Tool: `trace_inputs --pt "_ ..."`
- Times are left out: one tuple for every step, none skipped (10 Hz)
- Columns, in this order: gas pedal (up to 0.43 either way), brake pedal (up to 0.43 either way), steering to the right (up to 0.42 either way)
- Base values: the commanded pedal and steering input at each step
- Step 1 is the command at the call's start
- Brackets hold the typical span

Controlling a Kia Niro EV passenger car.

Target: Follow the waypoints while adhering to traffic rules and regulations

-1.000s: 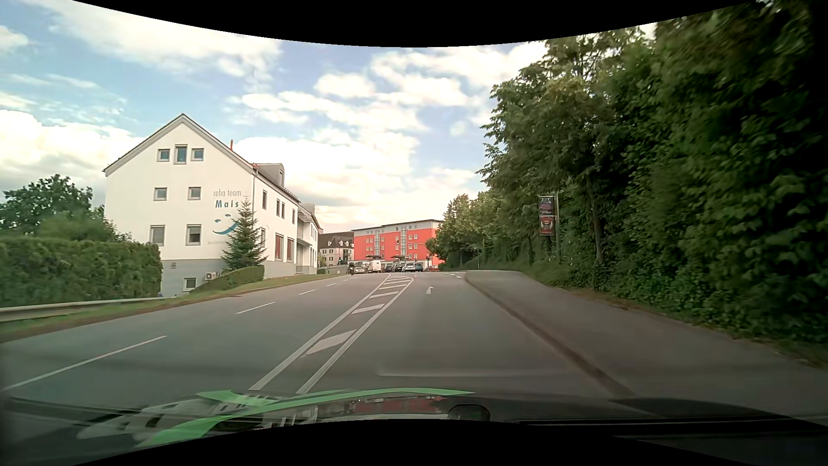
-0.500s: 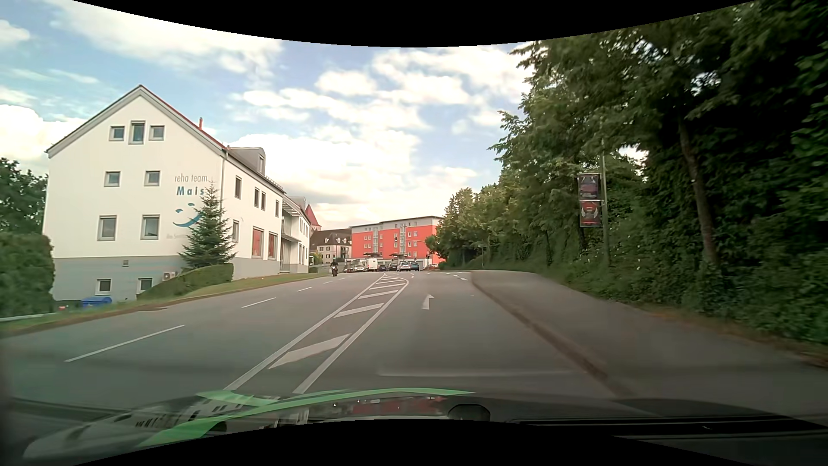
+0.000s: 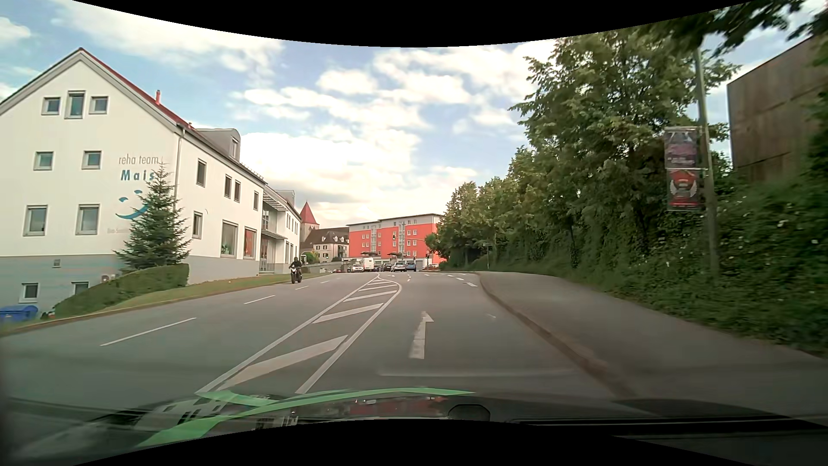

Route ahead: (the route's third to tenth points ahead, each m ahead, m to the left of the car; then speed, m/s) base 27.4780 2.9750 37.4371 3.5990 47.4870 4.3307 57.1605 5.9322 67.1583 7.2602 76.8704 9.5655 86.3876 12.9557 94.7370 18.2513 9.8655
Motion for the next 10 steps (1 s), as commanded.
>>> trace_inputs --pt "0.189 0.0 -0.001" --pt "0.189 0.0 -0.001" --pt "0.189 0.0 -0.001" --pt "0.189 0.0 -0.001" --pt "0.189 0.0 -0.001" --pt "0.189 0.0 -0.001" --pt "0.189 0.0 -0.002" --pt "0.189 0.0 -0.002" --pt "0.189 0.0 -0.002" --pt "0.177 0.0 -0.002"
